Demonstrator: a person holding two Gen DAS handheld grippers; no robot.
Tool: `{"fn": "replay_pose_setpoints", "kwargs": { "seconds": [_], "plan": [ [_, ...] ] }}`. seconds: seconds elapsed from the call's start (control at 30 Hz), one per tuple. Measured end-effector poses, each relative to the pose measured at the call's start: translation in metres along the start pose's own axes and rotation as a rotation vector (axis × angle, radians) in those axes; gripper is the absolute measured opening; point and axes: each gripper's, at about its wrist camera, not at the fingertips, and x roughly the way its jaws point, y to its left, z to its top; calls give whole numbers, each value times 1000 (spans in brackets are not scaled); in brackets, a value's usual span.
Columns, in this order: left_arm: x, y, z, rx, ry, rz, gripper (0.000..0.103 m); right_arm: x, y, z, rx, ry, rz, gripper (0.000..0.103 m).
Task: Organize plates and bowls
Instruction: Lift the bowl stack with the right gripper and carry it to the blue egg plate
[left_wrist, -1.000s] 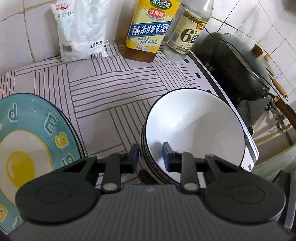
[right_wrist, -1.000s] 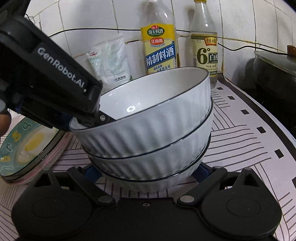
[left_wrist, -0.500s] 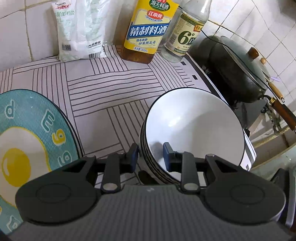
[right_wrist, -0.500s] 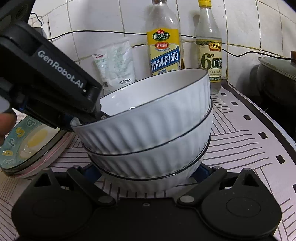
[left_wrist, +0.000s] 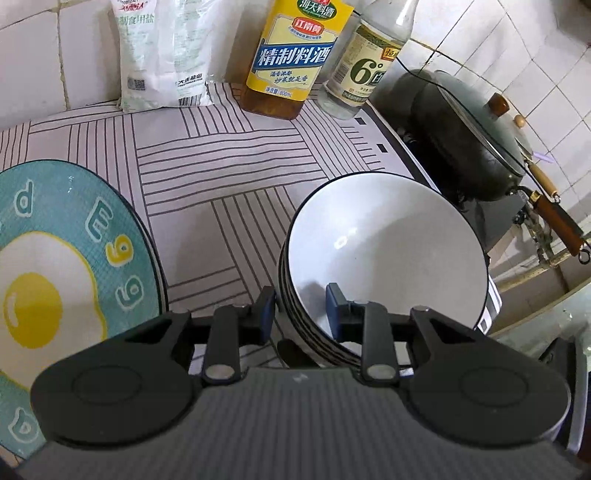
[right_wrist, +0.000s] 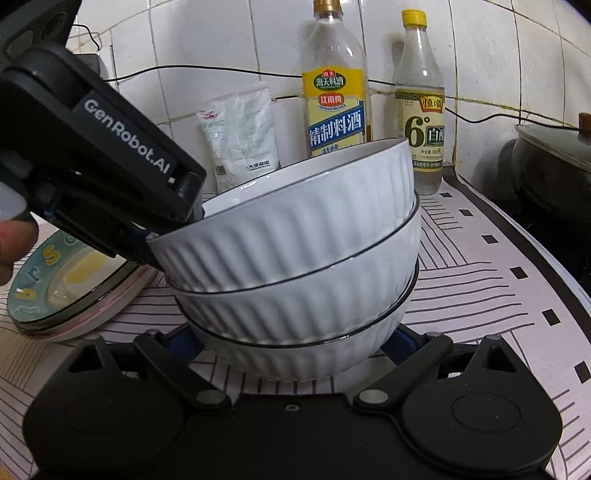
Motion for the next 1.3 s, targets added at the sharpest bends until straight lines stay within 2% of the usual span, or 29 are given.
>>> {"fn": "replay_pose_setpoints", "kwargs": {
  "seconds": [0.27,0.6,0.73,0.93,1.3],
  "plan": [
    [-27,-6,-7,36,-34,-11,27,-19,10,7,-25,-20,4,99],
    [-81,-2,-9,69,-90,1,28,-42,36,29,-55,-63,25,99],
    [-106,13,-13,23,-125,18,28,-46,57,40,-97,-84,58,99],
    [-139,42,-20,-19,-168,86,28,-35,92,51,-127,-102,129,99],
    [-172,106,-32,-116,-203,156,28,-8,156,61,-206,-93,254,99]
  ]
}}
